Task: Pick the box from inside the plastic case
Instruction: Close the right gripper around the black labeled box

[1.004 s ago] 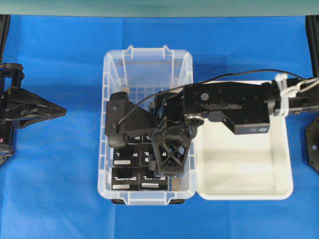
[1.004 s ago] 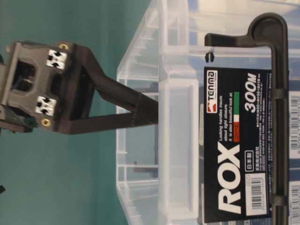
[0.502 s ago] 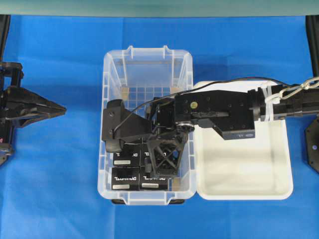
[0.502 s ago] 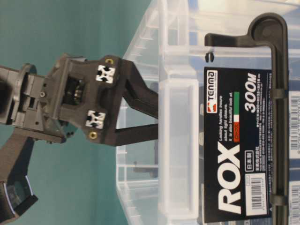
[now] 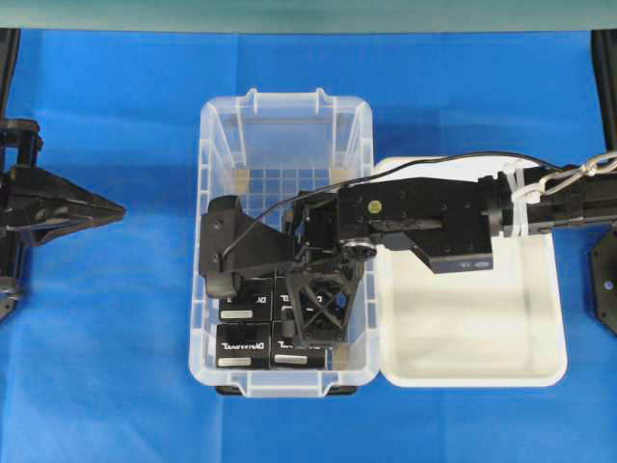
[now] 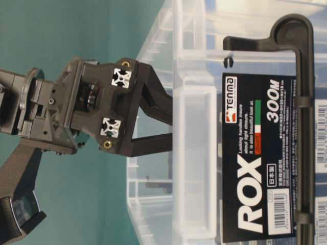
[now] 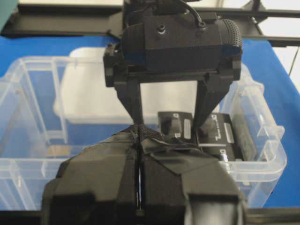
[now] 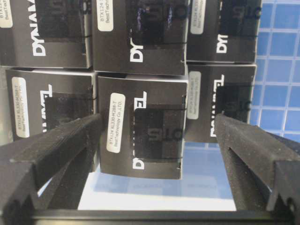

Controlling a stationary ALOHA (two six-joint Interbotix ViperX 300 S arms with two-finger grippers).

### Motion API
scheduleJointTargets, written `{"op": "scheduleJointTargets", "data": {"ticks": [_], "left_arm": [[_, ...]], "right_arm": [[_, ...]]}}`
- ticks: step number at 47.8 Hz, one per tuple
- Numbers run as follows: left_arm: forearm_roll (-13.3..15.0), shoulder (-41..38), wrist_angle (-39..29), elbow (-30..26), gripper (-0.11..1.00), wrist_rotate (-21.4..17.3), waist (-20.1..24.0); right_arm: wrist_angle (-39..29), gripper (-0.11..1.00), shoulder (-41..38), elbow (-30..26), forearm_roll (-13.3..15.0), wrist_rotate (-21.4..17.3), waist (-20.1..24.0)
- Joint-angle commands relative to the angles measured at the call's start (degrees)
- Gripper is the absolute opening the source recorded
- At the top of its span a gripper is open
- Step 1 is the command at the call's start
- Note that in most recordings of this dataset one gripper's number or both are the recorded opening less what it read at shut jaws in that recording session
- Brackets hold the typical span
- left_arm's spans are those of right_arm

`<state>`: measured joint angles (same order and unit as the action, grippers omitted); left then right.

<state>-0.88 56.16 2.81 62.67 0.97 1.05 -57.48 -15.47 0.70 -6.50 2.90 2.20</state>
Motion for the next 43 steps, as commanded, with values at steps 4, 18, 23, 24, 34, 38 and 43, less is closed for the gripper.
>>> {"op": "scheduleJointTargets", "data": {"ticks": [4,18,23,24,34,38,43], "left_arm": [[-0.09,-0.26,0.26,-1.58,-0.06,-0.09,0.09],[-0.09,-0.26,0.26,-1.58,-0.06,-0.09,0.62],[-0.09,-0.26,0.26,-1.58,-0.06,-0.09,0.70],[-0.09,-0.26,0.26,-1.58,-0.06,-0.09,0.70],[-0.09,-0.26,0.26,-1.58,-0.06,-0.09,0.70],[-0.09,-0.26,0.26,-1.58,-0.06,-0.09,0.70],[-0.09,-0.26,0.26,-1.49,-0.06,-0.09,0.88]], "right_arm": [[0.26,0.98,-0.35,-0.09,-0.18,-0.35,0.70],[1.05,0.98,-2.11,-0.09,0.53,-0.09,-0.79],[1.14,0.98,-2.11,-0.18,1.23,-0.09,-1.85],[1.14,0.98,-2.11,-0.26,1.49,-0.09,-2.20],[0.09,0.98,-2.11,-0.62,1.49,0.35,-2.29],[0.35,0.98,-2.11,-0.35,1.41,0.35,-1.76],[0.70,0.98,-2.11,-0.26,1.32,0.35,-1.49]]}}
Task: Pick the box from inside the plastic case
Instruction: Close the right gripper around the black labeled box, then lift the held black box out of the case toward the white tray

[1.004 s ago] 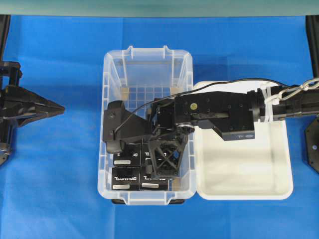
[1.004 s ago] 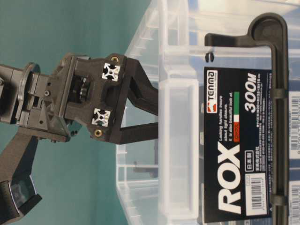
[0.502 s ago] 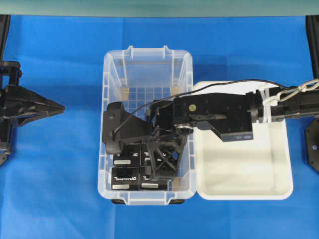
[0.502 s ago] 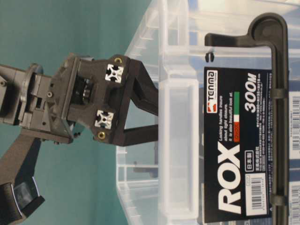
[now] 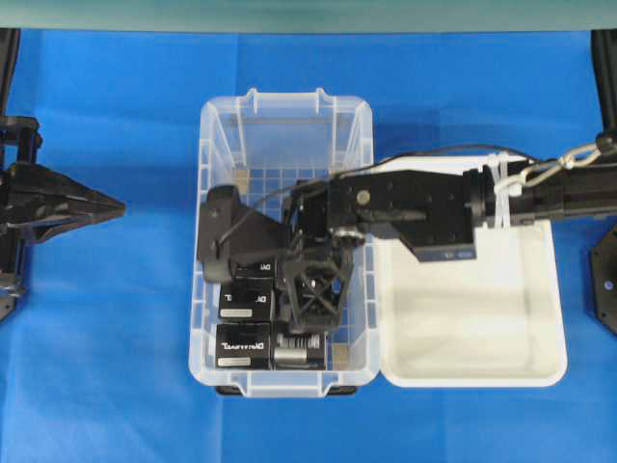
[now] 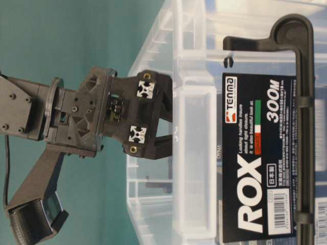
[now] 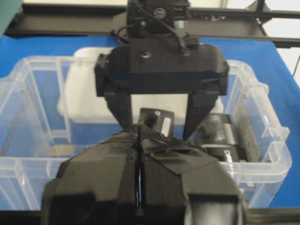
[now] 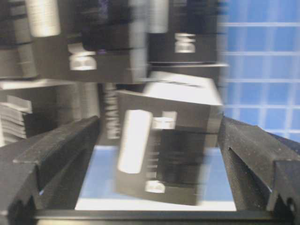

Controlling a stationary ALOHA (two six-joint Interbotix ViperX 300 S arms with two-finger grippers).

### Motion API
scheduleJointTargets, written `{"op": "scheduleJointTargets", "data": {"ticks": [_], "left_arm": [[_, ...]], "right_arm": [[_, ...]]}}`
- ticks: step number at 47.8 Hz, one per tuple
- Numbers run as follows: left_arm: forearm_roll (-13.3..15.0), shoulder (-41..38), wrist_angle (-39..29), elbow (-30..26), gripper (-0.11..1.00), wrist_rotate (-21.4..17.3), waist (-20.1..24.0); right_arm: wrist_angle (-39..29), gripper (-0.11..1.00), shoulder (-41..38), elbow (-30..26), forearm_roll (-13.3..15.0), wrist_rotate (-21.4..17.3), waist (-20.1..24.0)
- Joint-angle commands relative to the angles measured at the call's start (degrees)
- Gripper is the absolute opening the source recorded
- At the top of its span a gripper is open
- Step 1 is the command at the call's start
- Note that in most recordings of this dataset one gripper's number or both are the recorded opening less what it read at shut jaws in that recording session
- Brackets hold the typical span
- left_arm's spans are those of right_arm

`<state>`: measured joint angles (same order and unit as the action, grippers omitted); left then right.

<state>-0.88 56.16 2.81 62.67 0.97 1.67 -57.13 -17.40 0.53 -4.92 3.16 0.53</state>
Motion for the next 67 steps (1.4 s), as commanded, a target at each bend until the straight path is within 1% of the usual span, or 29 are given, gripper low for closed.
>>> {"op": "scheduleJointTargets", "data": {"ticks": [1,6,9,12,16,17,23,29,40,45,50,56,59,64,67], "left_arm": [[-0.09,-0.26,0.26,-1.58,-0.06,-0.09,0.35],[-0.09,-0.26,0.26,-1.49,-0.06,-0.09,0.44],[-0.09,-0.26,0.26,-1.58,-0.06,-0.09,0.44],[-0.09,-0.26,0.26,-1.49,-0.06,0.00,0.44],[-0.09,-0.26,0.26,-1.58,-0.06,0.00,0.44],[-0.09,-0.26,0.26,-1.58,-0.06,0.00,0.44],[-0.09,-0.26,0.26,-1.58,-0.06,0.00,0.44],[-0.09,-0.18,0.26,-1.58,-0.06,0.00,0.44],[-0.09,-0.18,0.26,-1.58,-0.06,0.00,0.35],[-0.09,-0.18,0.26,-1.58,-0.06,0.00,0.35],[-0.09,-0.18,0.26,-1.67,-0.06,0.00,0.35],[-0.09,-0.18,0.26,-1.67,-0.06,0.00,0.26],[-0.09,-0.09,0.26,-1.67,-0.06,0.09,0.18],[-0.09,-0.18,0.26,-1.67,-0.06,0.00,0.09],[-0.09,-0.09,0.26,-1.67,-0.06,0.09,0.09]], "right_arm": [[0.44,0.98,-0.18,-0.09,-0.26,0.09,0.18],[0.18,0.97,-0.18,0.00,-0.26,-0.09,0.18],[0.09,0.93,-0.18,0.09,-0.09,-0.35,0.18],[-0.18,0.83,-0.18,0.00,0.09,-0.35,0.18],[-0.18,0.63,-0.18,-0.09,0.18,-0.09,0.09],[-0.18,0.61,-0.18,-0.18,0.26,0.09,0.00],[-0.26,0.61,0.44,-1.41,1.49,0.35,-0.70],[-2.90,0.61,2.20,-5.01,2.29,0.88,-2.02],[-14.41,0.61,8.26,-13.36,2.37,2.72,-4.57],[-19.16,0.61,11.34,-15.56,2.37,3.25,-4.66],[-23.91,0.61,15.12,-16.35,2.46,3.16,-4.92],[-29.00,0.61,19.60,-15.03,2.46,2.99,-5.01],[-30.94,0.61,22.15,-13.01,2.46,2.64,-5.01],[-31.20,0.61,26.28,-7.12,2.46,2.46,-5.27],[-30.50,0.61,28.12,-2.37,2.46,2.46,-5.36]]}}
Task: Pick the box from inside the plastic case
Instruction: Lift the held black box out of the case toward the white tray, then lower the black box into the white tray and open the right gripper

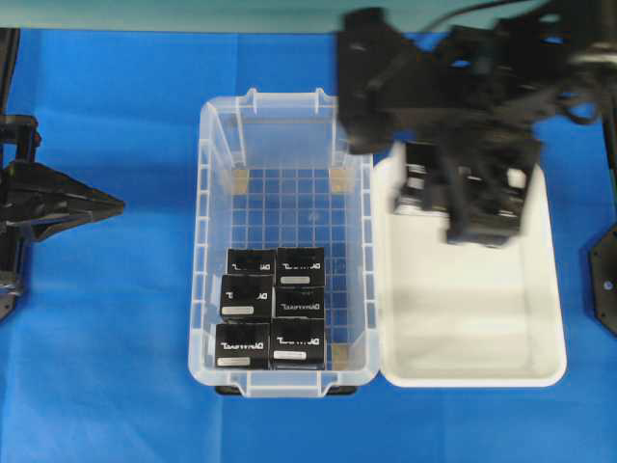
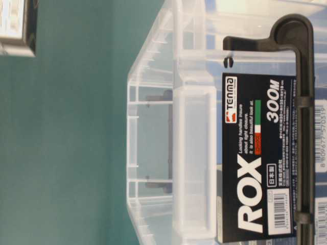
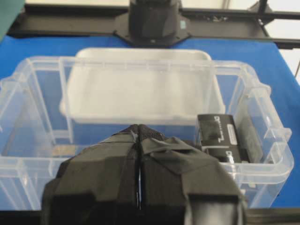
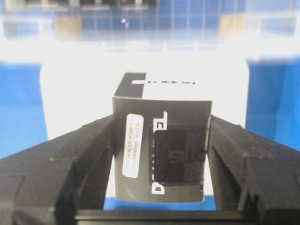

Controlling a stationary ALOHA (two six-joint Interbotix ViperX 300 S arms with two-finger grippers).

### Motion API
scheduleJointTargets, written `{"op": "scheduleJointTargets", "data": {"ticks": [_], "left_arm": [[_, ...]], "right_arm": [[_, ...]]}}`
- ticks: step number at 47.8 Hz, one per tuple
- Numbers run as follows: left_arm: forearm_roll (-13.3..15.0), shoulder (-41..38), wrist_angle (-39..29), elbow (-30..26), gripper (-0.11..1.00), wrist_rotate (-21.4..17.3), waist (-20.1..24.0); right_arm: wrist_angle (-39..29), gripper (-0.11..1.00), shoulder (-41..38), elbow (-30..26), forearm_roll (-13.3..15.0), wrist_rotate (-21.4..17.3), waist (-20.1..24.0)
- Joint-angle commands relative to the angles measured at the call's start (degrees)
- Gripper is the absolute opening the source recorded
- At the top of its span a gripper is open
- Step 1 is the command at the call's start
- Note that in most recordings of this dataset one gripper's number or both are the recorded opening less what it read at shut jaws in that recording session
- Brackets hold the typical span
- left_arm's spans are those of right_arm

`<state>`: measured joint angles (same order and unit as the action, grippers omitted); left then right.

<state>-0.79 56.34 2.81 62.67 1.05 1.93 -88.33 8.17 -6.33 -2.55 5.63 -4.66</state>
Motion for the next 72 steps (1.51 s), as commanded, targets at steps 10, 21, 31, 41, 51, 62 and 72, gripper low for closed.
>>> {"op": "scheduleJointTargets", "data": {"ticks": [10,21,31,41,51,62,72], "left_arm": [[-0.18,0.70,0.44,-1.93,-0.06,0.00,-0.88],[-0.18,1.58,0.26,-2.55,-0.06,0.00,-1.14],[-0.18,1.58,0.35,-3.08,-0.06,-0.09,-1.23],[-0.18,1.67,0.26,-3.16,-0.06,0.00,-1.32],[-0.18,1.58,0.26,-3.16,-0.06,0.00,-1.23],[-0.18,1.58,0.26,-3.16,-0.06,0.00,-1.23],[-0.18,1.58,0.26,-3.16,-0.06,0.00,-1.23]], "right_arm": [[10.90,0.61,8.53,23.03,0.09,0.79,-0.62],[28.83,0.61,11.69,38.41,0.35,2.99,-3.52],[41.66,0.61,8.17,45.09,1.23,9.14,-4.92],[46.49,0.61,1.32,44.03,1.14,12.30,-7.47],[49.13,0.61,-4.13,43.07,1.14,16.00,-9.67],[50.36,0.61,-6.86,42.63,1.14,17.05,-11.51],[50.63,0.61,-7.21,42.71,1.14,16.70,-11.95]]}}
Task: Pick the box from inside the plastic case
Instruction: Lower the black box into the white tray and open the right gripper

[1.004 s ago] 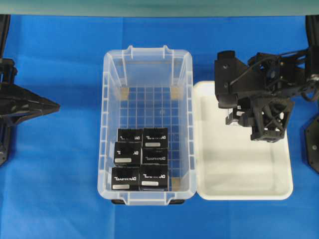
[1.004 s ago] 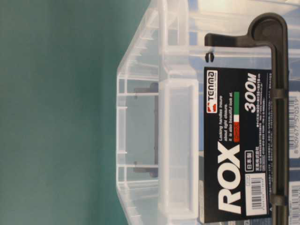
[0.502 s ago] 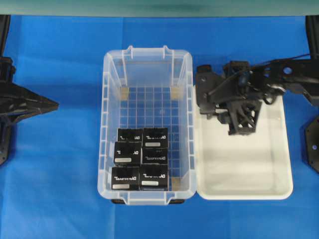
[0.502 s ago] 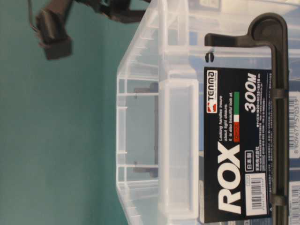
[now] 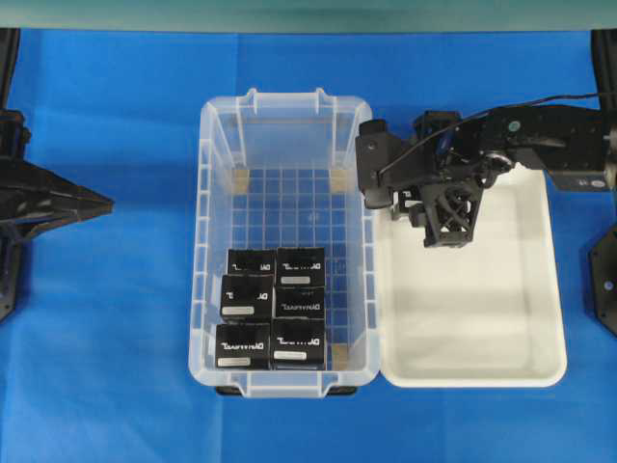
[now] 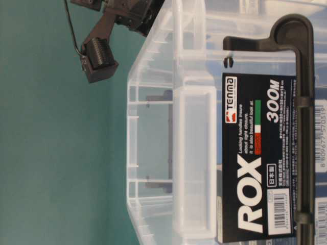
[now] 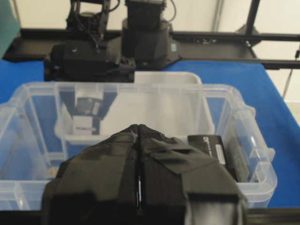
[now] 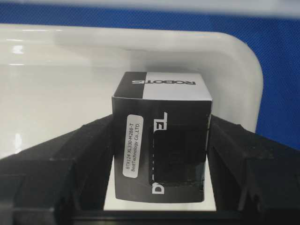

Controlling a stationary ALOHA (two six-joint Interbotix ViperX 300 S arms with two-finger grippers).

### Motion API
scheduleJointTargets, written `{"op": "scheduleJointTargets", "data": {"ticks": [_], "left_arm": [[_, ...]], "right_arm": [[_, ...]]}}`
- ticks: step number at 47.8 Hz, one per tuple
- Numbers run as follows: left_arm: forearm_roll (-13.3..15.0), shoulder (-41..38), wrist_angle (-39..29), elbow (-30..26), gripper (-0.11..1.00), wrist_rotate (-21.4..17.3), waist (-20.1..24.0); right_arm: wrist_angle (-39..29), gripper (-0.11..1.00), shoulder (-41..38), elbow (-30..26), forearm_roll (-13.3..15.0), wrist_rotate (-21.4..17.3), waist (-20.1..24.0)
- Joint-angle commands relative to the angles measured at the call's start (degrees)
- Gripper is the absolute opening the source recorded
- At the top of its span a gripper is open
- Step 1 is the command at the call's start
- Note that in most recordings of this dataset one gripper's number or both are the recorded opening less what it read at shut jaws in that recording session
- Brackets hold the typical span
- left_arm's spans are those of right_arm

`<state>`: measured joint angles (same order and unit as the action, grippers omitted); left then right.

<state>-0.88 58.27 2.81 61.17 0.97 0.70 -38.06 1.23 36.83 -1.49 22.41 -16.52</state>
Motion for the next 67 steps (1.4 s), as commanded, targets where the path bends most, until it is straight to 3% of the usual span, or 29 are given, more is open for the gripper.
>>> {"op": "scheduleJointTargets", "data": {"ticks": [1,37,43,46,56,67], "left_arm": [[-0.09,-0.35,0.26,-1.67,-0.06,0.09,0.00],[-0.09,-0.53,0.26,-1.67,-0.06,0.00,0.09],[-0.09,-0.44,0.26,-1.67,-0.06,0.00,0.09],[-0.09,-0.53,0.26,-1.67,-0.06,0.00,0.00],[-0.09,-0.44,0.26,-1.67,-0.06,0.00,0.00],[-0.09,-0.26,0.26,-1.67,-0.06,0.00,0.00]], "right_arm": [[0.35,0.61,-0.18,-0.44,0.09,-0.09,-0.09],[1.58,0.61,-0.35,-0.70,-1.67,-0.70,-0.09],[3.69,0.90,-0.35,-0.62,-1.49,-0.53,-0.09],[4.13,0.98,-0.35,-0.70,-1.49,-0.53,-0.09],[4.22,0.98,0.44,-0.88,-1.49,-1.05,-0.09],[0.97,0.98,7.47,-2.72,-1.41,-5.71,-0.70]]}}
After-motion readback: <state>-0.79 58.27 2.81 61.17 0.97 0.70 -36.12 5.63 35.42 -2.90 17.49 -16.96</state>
